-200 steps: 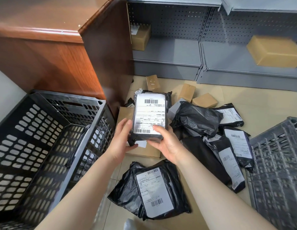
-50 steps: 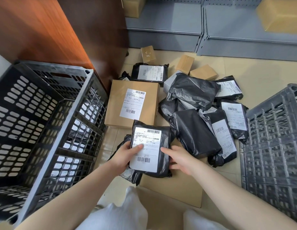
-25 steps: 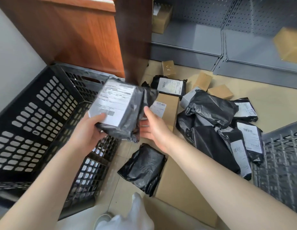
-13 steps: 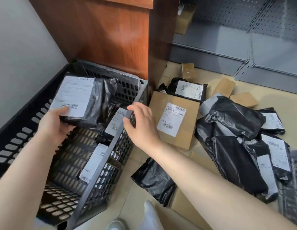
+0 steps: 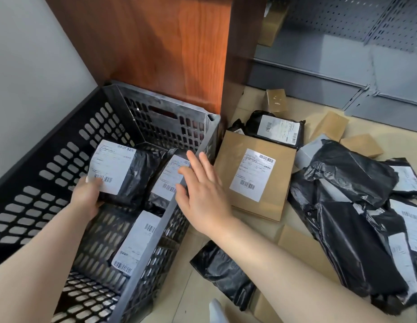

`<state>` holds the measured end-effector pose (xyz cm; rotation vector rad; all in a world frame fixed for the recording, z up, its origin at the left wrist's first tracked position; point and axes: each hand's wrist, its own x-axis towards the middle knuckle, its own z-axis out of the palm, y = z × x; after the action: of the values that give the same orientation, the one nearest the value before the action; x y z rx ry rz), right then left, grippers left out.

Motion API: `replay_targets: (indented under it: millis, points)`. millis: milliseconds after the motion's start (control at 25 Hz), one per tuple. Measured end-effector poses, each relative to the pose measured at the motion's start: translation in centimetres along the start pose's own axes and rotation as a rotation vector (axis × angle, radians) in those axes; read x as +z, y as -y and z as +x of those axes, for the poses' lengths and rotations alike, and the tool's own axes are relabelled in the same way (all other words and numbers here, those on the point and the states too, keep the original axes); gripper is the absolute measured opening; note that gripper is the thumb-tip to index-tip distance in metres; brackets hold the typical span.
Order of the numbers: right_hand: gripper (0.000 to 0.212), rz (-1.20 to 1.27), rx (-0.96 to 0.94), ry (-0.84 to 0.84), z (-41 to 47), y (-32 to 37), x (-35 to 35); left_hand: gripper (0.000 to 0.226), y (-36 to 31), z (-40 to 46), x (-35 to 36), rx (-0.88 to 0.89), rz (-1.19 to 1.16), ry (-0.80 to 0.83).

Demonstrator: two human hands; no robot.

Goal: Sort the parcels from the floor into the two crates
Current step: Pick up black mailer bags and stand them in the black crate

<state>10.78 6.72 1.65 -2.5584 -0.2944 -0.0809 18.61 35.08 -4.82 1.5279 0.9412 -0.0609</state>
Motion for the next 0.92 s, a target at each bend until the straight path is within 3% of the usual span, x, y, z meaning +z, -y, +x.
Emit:
replay_targets:
  millis: [240, 440, 560, 720, 840, 920]
  points:
    - [0.045, -0.053, -0.013, -0.055, -0.1, -0.3, 1.0, 0.046, 0.1, 3.7, 1.4, 0.022, 0.047, 0.015]
    - [0.045, -0.025, -0.018, -0.088, -0.1, -0.3, 1.5, 0.033, 0.7, 5.6, 4.0, 0.084, 0.155, 0.037]
    - [0.044, -0.003, -0.029, -0.093, -0.2, -0.3, 1.6, 0.040, 1.3, 6.1, 5.6, 0.138, 0.305, -0.053]
    - [0.044, 0.014, -0.018, -0.102, -0.2, -0.3, 1.7, 0.060, 1.1, 5.9, 7.7, 0.129, 0.415, -0.288]
    - [0.044, 0.019, -0.020, -0.111, -0.1, -0.3, 1.8, 0.071, 1.2, 5.9, 8.7, 0.121, 0.515, -0.299]
    - [0.044, 0.018, -0.024, -0.108, -0.1, -0.3, 1.8, 0.068, 1.8, 5.5, 8.8, 0.204, 0.706, -0.253]
